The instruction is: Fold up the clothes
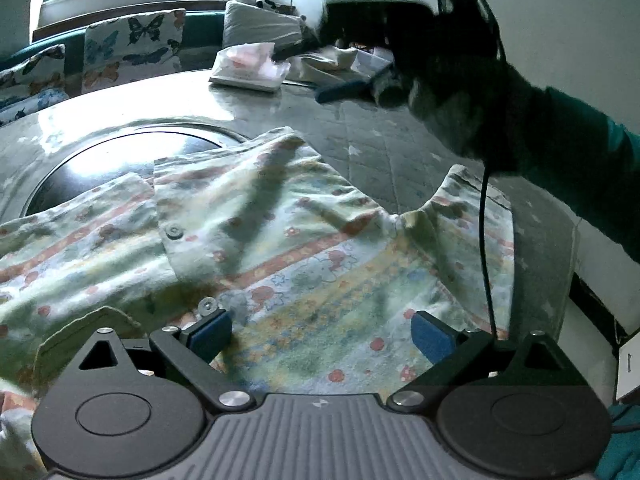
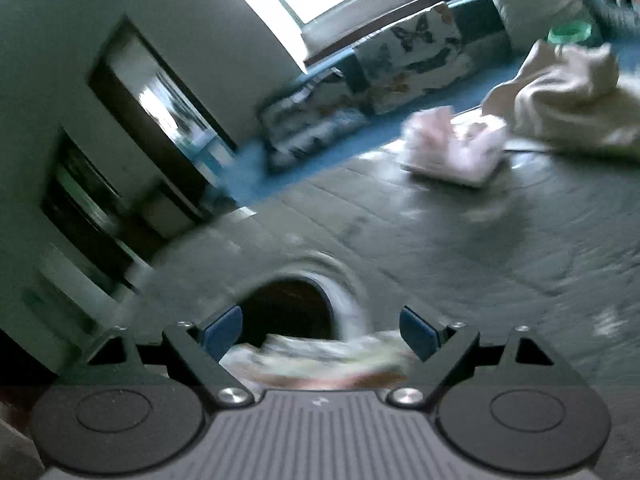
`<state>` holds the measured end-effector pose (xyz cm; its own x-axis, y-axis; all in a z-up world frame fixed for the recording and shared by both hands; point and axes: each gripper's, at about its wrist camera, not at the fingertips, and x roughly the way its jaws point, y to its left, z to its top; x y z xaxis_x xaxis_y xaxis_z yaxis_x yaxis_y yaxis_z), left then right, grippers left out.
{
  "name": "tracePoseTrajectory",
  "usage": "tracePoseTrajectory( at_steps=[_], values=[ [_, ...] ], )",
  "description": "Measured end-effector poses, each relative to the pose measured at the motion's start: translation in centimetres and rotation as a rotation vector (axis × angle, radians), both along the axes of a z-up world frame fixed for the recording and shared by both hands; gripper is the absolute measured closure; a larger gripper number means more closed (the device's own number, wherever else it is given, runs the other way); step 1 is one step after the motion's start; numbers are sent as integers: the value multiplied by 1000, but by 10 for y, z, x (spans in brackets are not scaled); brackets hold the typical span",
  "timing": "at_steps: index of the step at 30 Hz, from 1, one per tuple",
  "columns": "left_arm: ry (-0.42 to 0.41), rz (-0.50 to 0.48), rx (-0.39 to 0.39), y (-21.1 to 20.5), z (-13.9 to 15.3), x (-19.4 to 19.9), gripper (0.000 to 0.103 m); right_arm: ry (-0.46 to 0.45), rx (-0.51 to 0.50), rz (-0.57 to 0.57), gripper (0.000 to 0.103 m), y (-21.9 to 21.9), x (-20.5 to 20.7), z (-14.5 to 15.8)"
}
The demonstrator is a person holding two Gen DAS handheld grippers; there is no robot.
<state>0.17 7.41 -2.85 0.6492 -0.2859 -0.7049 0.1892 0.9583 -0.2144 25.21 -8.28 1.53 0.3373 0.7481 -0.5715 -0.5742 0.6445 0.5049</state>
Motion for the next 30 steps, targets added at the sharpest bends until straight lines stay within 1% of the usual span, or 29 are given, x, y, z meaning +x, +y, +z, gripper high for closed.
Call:
tracePoseTrajectory(
  at_steps=[4,8,11,16,21,24,26,30],
  values=[
    [-20,39,7,12,9,-3,6,-46,-90,66,15,17,-19,-2],
    [-41,114,21,34,20,2,6,-117,-205,132,15,44,-41,-12],
    [-48,179,30,57,25,9,6,-157,-262,160,15,60,-52,-20],
    [9,257,12,94,13,27,14,-235,-357,187,15,80,-63,-26],
    [59,328,1,126,0,42,16,-283,-424,196,14,93,-60,-37],
    [56,365,37,135,-1,46,16,-325,-474,199,13,102,-62,-41],
    [51,391,67,139,-1,49,16,-356,-500,201,10,107,-64,-43],
    [41,444,126,148,-2,53,18,-362,-510,180,9,112,-59,-44]
  ],
)
